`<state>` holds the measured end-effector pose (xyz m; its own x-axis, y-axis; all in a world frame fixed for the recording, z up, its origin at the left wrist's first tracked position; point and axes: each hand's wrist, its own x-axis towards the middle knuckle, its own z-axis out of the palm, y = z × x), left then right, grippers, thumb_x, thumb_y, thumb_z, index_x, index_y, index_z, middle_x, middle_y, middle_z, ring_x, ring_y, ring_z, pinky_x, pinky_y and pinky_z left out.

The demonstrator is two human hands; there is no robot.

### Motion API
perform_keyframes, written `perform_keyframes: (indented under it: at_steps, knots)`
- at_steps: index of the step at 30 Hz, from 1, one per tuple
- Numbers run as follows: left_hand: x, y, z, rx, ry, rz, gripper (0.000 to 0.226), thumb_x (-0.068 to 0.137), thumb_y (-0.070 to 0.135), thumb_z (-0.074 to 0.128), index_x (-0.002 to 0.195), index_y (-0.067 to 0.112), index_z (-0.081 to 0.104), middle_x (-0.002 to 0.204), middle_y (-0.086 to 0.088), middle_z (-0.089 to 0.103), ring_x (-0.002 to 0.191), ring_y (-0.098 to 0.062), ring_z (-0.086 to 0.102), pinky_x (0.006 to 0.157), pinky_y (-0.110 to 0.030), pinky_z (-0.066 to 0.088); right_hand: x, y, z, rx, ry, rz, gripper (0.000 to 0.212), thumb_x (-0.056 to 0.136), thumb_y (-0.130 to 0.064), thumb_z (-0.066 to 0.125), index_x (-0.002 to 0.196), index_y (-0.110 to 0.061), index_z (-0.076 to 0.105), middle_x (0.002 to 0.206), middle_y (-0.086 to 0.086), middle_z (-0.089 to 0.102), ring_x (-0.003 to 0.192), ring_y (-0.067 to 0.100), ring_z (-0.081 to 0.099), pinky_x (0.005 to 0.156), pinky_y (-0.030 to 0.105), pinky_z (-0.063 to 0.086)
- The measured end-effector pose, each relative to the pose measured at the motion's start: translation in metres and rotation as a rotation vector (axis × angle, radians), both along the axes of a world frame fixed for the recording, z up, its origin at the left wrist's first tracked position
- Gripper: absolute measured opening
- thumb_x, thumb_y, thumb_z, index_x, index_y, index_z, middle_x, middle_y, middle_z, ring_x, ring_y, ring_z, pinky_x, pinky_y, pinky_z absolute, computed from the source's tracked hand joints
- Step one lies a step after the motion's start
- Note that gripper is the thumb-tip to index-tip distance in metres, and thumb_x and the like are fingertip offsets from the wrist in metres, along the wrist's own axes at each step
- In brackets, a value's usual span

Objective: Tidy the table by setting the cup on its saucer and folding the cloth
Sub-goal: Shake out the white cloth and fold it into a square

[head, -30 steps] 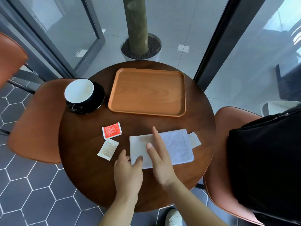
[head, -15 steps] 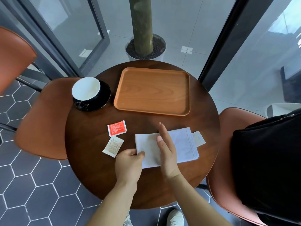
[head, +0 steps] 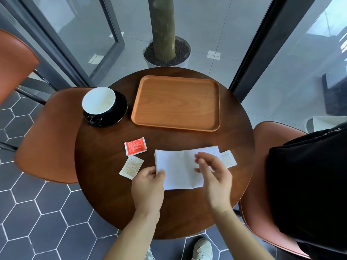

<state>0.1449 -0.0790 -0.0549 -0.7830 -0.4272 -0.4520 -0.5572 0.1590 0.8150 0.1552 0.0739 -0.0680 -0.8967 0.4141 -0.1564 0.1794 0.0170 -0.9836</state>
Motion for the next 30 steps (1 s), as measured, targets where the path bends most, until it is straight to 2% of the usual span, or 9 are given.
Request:
perform_keyframes:
  at_steps: [4,8,10,13,18,21,24,28,30]
  knots:
    - [-0.002,0.004,0.003,-0.044,0.052,0.022,0.007,0.088,0.022,0.071,0.091,0.027,0.074,0.083,0.013,0.075,0.079,-0.008,0.072,0.057,-0.017,0.052,0.002,0.047,-0.002,0.639,-0.104,-0.017,0.015,0.092,-0.014,0.066,0.102,-0.022,0.073,0.095,-0.013,0.066,0.08,0.011,0.064,0.07,0.033,0.055]
    - [-0.004,0.019,0.013,-0.199,0.182,-0.066,0.009,0.087,0.02,0.069,0.091,0.025,0.074,0.081,0.012,0.071,0.077,-0.01,0.067,0.061,-0.019,0.048,0.006,0.058,-0.01,0.801,-0.208,0.177,0.015,0.086,-0.009,0.073,0.099,-0.015,0.073,0.101,-0.005,0.062,0.087,0.019,0.061,0.071,0.031,0.051]
    - [-0.006,0.03,0.019,-0.246,0.235,-0.111,0.009,0.087,0.019,0.069,0.094,0.023,0.073,0.083,0.009,0.069,0.078,-0.011,0.064,0.064,-0.022,0.051,0.007,0.059,-0.012,0.788,-0.211,0.194,0.018,0.083,-0.007,0.075,0.099,-0.016,0.074,0.099,-0.005,0.06,0.083,0.015,0.06,0.067,0.021,0.046]
    - [-0.007,0.049,0.027,-0.328,0.316,-0.179,0.013,0.086,0.019,0.072,0.098,0.02,0.074,0.085,0.007,0.065,0.077,-0.009,0.061,0.06,-0.01,0.045,0.003,0.063,-0.012,0.704,-0.254,0.151,0.02,0.079,-0.01,0.08,0.097,-0.017,0.075,0.091,-0.009,0.059,0.078,0.008,0.059,0.066,0.008,0.038]
    - [-0.006,0.084,0.027,-0.387,0.438,-0.306,0.016,0.083,0.012,0.076,0.099,0.013,0.075,0.085,0.001,0.066,0.072,-0.012,0.061,0.06,-0.005,0.045,0.0,0.069,-0.013,0.613,-0.25,0.141,0.011,0.083,-0.011,0.077,0.087,-0.02,0.075,0.084,-0.014,0.061,0.075,0.0,0.06,0.067,0.003,0.041]
    - [-0.006,0.104,0.02,-0.439,0.455,-0.394,0.015,0.083,0.008,0.076,0.097,0.01,0.075,0.089,-0.003,0.07,0.081,-0.02,0.065,0.069,-0.024,0.055,-0.005,0.076,-0.015,0.555,-0.294,0.157,0.017,0.093,-0.019,0.064,0.078,-0.016,0.071,0.078,-0.003,0.064,0.078,0.009,0.063,0.065,0.013,0.048]
    - [-0.003,0.119,0.01,-0.524,0.472,-0.513,0.016,0.078,0.006,0.079,0.094,0.008,0.076,0.083,-0.006,0.069,0.079,-0.028,0.065,0.068,-0.038,0.056,-0.016,0.082,-0.012,0.359,-0.389,0.163,0.039,0.1,-0.034,0.05,0.075,-0.008,0.066,0.076,0.01,0.069,0.076,0.03,0.069,0.074,0.049,0.058]
    - [0.003,0.128,-0.006,-0.609,0.513,-0.598,0.014,0.074,0.008,0.082,0.083,0.011,0.071,0.074,-0.005,0.064,0.07,-0.027,0.061,0.063,-0.037,0.052,-0.031,0.087,-0.002,0.297,-0.435,0.172,0.06,0.094,-0.063,0.048,0.069,-0.012,0.067,0.063,0.002,0.072,0.061,0.02,0.071,0.072,0.05,0.061]
    - [0.006,0.128,-0.014,-0.619,0.55,-0.629,0.015,0.076,0.009,0.081,0.08,0.012,0.066,0.073,-0.003,0.063,0.07,-0.025,0.059,0.065,-0.037,0.052,-0.036,0.089,0.001,0.38,-0.453,0.217,0.054,0.086,-0.068,0.057,0.069,-0.018,0.068,0.061,-0.003,0.072,0.058,0.014,0.07,0.07,0.045,0.062]
